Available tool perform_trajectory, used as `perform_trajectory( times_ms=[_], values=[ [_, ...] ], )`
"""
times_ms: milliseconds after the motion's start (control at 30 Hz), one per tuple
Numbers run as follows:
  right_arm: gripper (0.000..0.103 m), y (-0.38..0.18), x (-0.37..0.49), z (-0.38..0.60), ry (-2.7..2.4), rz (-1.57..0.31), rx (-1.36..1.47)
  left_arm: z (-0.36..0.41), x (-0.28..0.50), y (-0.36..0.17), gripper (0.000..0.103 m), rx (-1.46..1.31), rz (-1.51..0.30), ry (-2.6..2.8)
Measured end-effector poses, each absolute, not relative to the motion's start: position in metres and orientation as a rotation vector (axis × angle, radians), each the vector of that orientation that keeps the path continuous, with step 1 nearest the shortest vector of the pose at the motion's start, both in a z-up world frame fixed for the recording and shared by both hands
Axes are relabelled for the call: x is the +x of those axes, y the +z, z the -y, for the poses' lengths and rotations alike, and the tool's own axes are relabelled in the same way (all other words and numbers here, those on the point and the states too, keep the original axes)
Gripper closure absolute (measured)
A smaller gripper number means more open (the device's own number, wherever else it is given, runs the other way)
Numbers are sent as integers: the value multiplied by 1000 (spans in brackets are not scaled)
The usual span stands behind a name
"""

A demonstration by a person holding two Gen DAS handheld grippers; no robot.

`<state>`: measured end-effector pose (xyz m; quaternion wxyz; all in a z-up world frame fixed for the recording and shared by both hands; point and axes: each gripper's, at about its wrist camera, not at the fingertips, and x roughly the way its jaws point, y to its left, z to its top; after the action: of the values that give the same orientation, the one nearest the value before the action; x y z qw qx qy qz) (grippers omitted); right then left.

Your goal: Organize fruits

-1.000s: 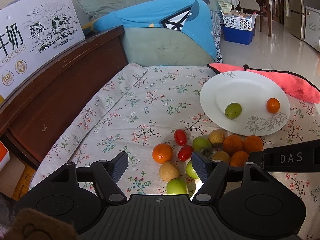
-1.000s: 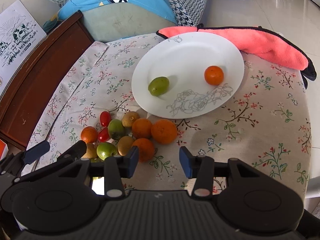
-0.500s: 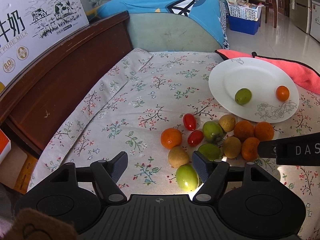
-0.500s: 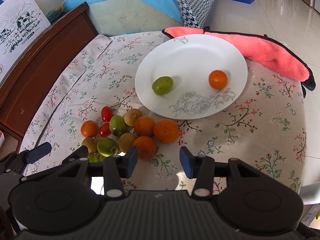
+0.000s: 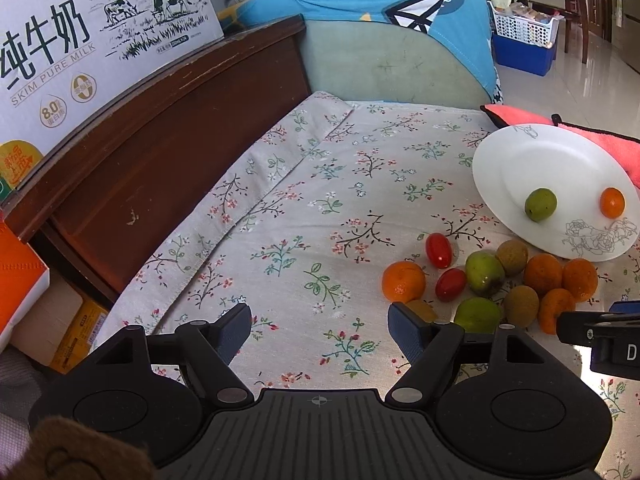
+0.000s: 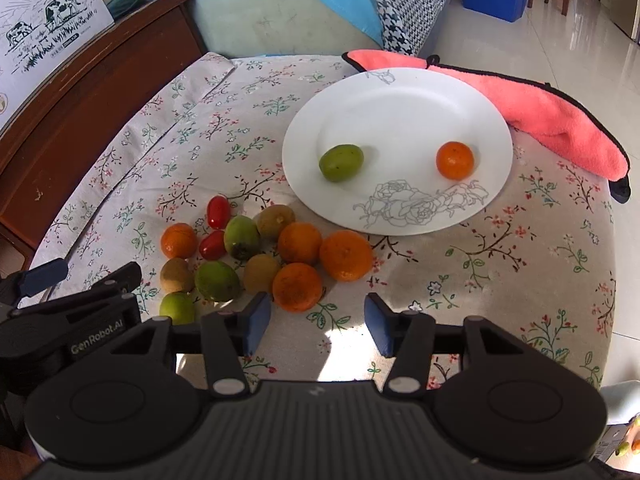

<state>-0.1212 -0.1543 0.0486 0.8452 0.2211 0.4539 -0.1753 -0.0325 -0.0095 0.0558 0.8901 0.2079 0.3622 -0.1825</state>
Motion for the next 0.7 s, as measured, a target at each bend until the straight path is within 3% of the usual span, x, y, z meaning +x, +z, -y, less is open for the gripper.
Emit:
perform_trajectory(
  times_ms=[700],
  values=[
    [49,50,-128,180,-375,-899,513,38,-74,56,21,449,-765,-618]
  ],
)
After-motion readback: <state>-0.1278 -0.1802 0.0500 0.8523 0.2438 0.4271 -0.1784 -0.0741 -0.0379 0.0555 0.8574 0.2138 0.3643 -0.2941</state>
